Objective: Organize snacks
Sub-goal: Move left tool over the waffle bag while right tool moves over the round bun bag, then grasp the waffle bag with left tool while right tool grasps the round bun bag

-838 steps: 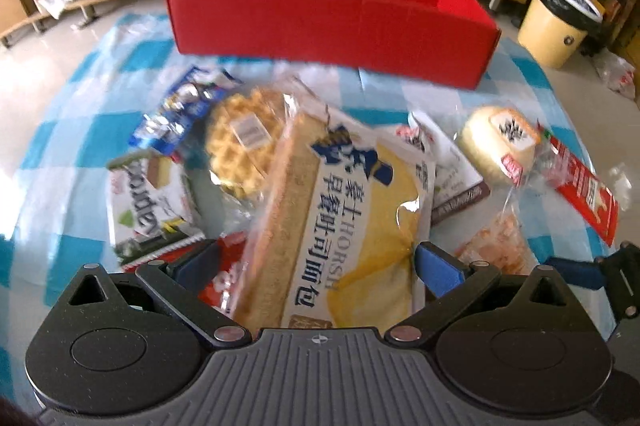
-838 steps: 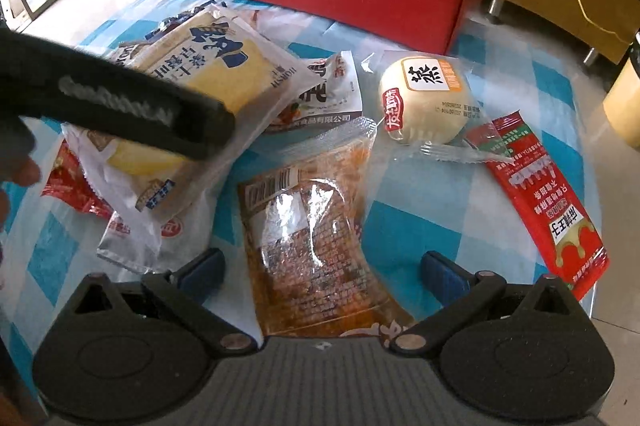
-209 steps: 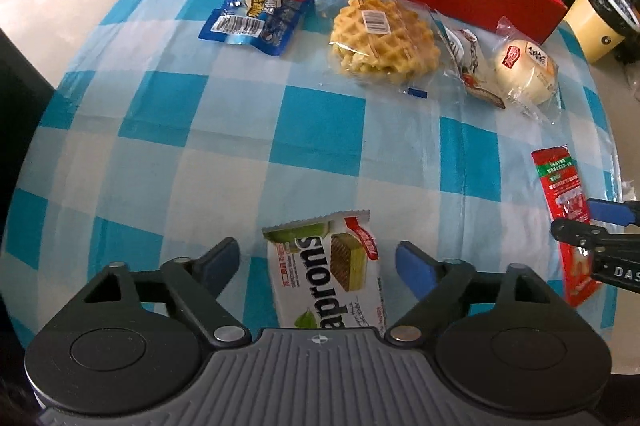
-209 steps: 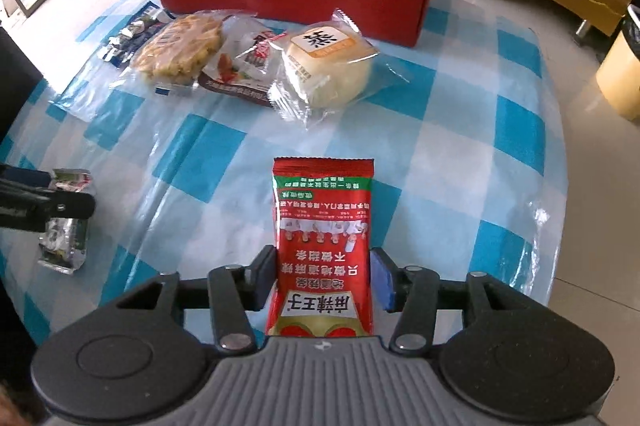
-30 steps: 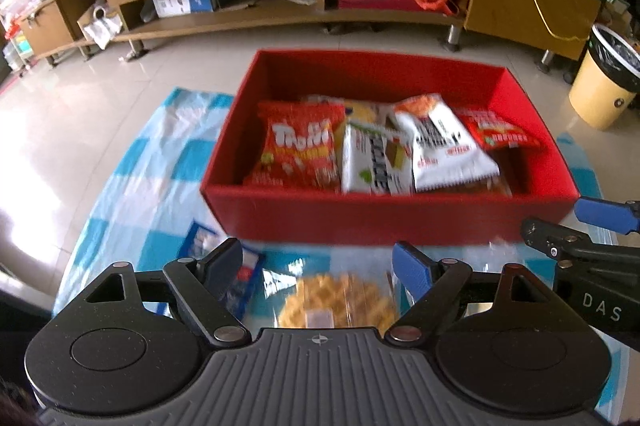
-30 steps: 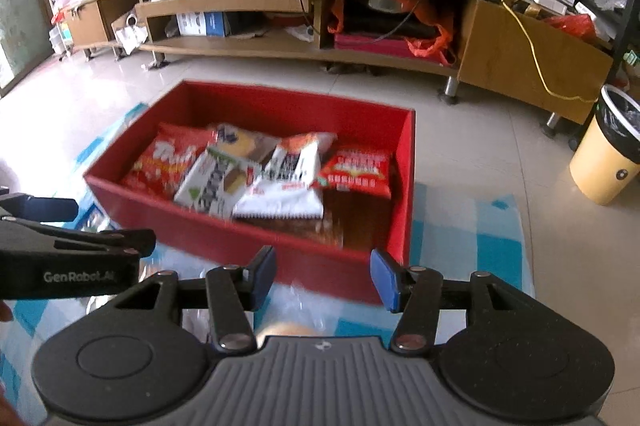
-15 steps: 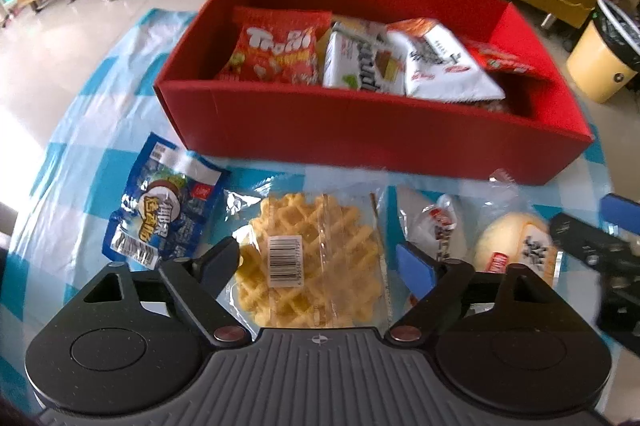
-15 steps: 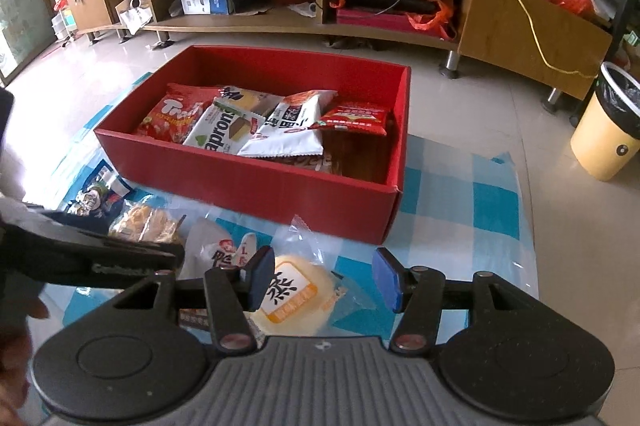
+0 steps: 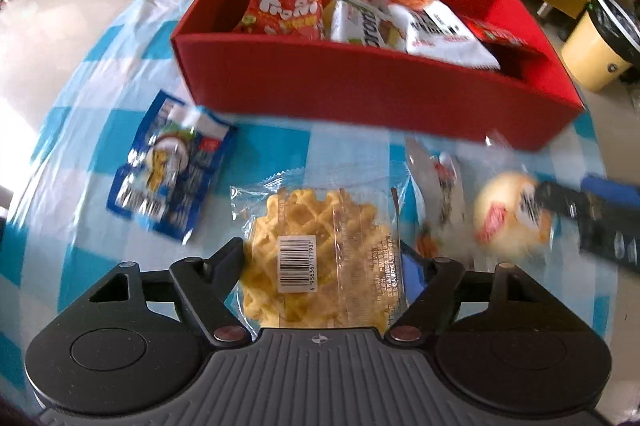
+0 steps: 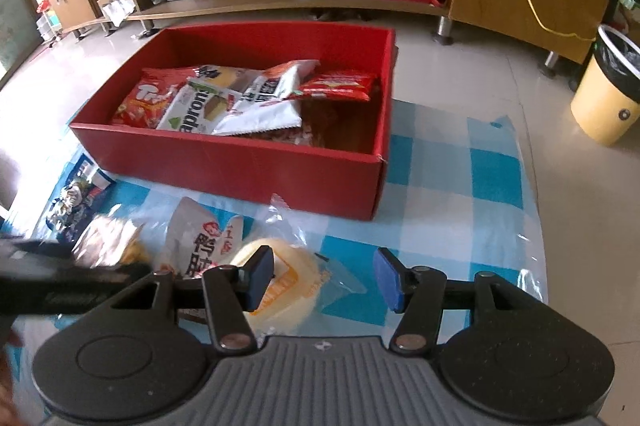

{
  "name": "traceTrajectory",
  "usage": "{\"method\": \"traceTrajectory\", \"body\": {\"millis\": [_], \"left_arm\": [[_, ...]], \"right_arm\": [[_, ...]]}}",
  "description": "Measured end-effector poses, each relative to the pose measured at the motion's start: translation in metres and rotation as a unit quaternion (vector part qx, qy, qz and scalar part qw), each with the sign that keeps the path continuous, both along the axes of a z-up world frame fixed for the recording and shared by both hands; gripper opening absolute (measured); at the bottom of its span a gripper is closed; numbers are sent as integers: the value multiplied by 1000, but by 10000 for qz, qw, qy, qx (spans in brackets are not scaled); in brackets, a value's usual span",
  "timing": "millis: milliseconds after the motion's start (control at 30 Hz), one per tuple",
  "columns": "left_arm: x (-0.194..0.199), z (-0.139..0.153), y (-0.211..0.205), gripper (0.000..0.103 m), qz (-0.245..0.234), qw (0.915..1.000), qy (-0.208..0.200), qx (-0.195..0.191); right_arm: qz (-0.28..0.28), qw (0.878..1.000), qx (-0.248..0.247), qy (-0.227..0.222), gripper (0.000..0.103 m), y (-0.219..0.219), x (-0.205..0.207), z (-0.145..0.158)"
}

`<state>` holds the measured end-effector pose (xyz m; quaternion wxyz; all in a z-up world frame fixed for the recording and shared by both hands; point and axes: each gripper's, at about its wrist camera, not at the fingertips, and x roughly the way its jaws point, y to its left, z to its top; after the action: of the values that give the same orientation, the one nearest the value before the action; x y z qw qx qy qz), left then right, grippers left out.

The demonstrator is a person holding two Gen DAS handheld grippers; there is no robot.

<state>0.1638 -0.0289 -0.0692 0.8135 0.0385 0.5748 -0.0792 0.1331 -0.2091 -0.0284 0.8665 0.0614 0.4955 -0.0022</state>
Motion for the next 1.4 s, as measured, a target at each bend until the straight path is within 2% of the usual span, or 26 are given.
{"method": "traceTrajectory", "body": {"millis": [133,267,433,633,733,800,967,1033,1167,1233,1400], "left_arm": [[-23,3,7,82,-68,9999,75,-121],[-29,2,4,82,-124,9997,147,-172],[-28,-5,3,82,-184,9995,234,-121],[-30,-6,2,82,-286,9991,264,-147],[-36,-5,3,82,-361,9989,270,-150],[-42,-3,3,82,-400,9988,256,-148],[-57,-3,3,83,-425,9986,280,-151],[-61,-4,3,83,-402,9988,263,-126],[-65,-3,3,85,-385,9992,138,-49],[-65,-3,2,85,-365,9993,94,-42],[-63,-6,1,87,-335,9994,119,-7]], "right_arm": [[-182,9994,293,79,58,-5,1,-2],[-274,9972,667,193,63,-1,8,-7],[-67,9989,418,181,76,18,13,-17],[397,9989,148,215,66,22,-2,-16],[622,9976,-3,315,64,23,-19,-14],[730,9964,74,430,64,21,-33,-14],[531,9976,84,434,68,15,-58,-10],[296,9984,216,439,72,10,-63,-10],[-170,9972,614,380,75,5,-72,-8],[-227,9961,767,380,75,8,-73,-9],[-214,9965,658,472,75,21,-65,-20]]}}
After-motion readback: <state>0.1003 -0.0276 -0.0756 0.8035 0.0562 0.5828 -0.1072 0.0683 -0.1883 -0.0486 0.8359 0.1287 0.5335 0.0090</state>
